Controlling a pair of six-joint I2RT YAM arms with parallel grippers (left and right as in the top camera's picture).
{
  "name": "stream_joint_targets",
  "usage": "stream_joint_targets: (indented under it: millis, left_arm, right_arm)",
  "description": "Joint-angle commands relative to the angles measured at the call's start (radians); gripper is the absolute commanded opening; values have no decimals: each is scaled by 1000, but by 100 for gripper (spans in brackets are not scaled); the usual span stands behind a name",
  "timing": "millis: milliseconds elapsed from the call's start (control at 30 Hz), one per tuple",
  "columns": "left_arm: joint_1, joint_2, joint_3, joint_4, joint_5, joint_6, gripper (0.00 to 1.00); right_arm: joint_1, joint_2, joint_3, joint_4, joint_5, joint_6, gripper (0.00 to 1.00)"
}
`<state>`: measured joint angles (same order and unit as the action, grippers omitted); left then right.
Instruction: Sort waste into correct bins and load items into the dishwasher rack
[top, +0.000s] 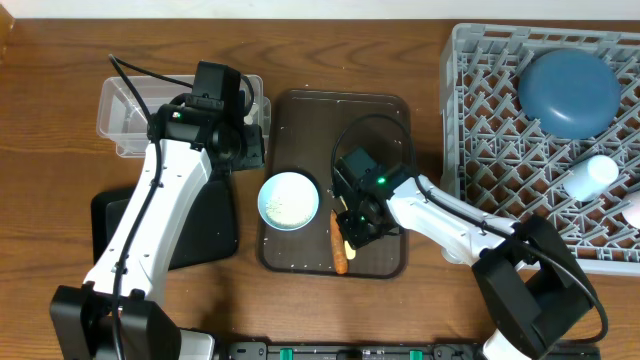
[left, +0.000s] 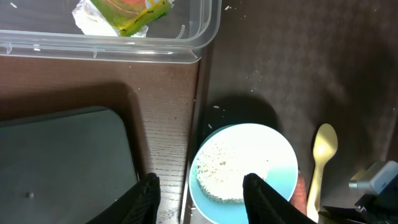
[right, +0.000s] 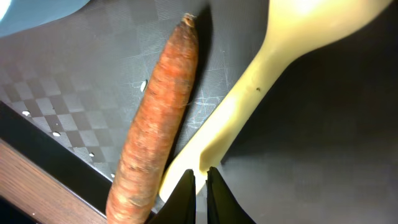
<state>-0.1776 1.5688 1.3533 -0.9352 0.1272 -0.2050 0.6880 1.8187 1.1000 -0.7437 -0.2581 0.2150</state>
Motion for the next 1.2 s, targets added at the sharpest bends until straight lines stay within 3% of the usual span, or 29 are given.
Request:
stream_joint_targets:
  millis: [0,33,67,100,267,333,400,567,967,1067,1167]
  left_arm:
    - [4,-4,-9,-2,-9,10,46]
    - [4,-4,-9,-2,-9,10,46]
    - [4,-4,-9,-2,-9,10,46]
    - [4,-4,-9,-2,-9,10,46]
    - [4,-4,-9,-2,-9,10,46]
    - [4,-4,-9,0,-9,10,46]
    - [4,-4,-9,1,-9,10,46]
    - [4,-4,-9,0,-9,10,46]
    - [4,-4,-9,1,-9,10,46]
    - [4,-4,-9,0,-9,10,46]
    - [4,-4,-9,0,-9,10,46]
  right_arm:
    - [4,1,-9,0,-3,-14,9]
    - [3,1,-9,0,-3,-14,12]
    - [3,1,-9,0,0,-14,21]
    - [3,1,-9,3,6,-14,37]
    - [2,1,-9,65,142,56,43]
    - [-4,1,-9,132,198,85,59]
    - [-9,1,-9,192,202,84,64]
    - [-8,1,-9,260,221,84,61]
    - [3,71,-9,243,275,159,56]
    - [8,90,-9,239,269,160,47]
    - [13,99,-9,213,269,201,32]
